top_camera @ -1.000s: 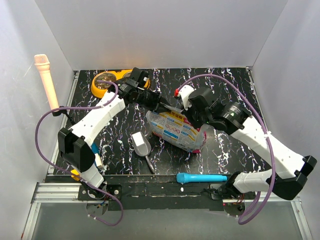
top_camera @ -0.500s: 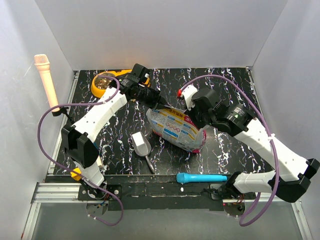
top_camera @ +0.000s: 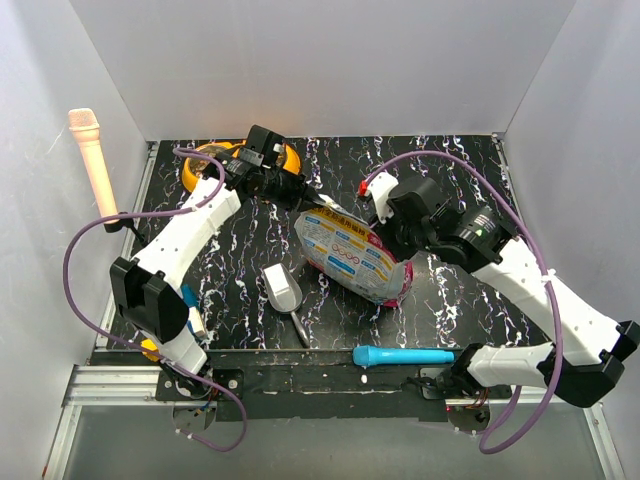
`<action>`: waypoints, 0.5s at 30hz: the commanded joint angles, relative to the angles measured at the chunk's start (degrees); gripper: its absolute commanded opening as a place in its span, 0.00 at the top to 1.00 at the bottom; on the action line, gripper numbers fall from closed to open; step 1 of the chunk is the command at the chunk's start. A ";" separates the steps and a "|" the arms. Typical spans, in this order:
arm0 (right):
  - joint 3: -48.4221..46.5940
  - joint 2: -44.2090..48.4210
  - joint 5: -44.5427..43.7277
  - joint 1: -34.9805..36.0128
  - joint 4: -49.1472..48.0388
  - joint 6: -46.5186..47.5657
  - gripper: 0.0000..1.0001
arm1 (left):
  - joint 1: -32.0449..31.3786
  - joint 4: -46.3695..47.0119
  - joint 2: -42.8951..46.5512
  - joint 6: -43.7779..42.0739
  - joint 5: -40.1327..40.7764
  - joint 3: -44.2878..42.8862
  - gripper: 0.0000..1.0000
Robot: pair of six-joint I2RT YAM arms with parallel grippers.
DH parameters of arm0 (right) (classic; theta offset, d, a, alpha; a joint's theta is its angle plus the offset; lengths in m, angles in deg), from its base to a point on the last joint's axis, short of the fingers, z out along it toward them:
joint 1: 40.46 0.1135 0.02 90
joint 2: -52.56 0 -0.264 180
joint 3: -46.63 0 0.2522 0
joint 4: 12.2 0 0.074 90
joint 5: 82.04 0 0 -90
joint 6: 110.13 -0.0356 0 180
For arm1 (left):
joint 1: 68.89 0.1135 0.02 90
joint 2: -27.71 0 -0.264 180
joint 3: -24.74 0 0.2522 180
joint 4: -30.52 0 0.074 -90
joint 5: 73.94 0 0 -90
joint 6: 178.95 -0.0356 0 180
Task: Serve the pet food
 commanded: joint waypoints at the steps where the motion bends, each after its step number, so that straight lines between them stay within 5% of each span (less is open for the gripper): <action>1: -5.08 -2.02 1.45 -0.21 3.24 -0.48 0.64 | 1.38 4.56 0.98 -0.91 4.65 -1.42 1.00; 15: -19.05 -19.24 -5.92 4.18 -7.21 4.79 0.59 | 1.46 -0.54 -2.97 0.06 2.10 -8.89 1.00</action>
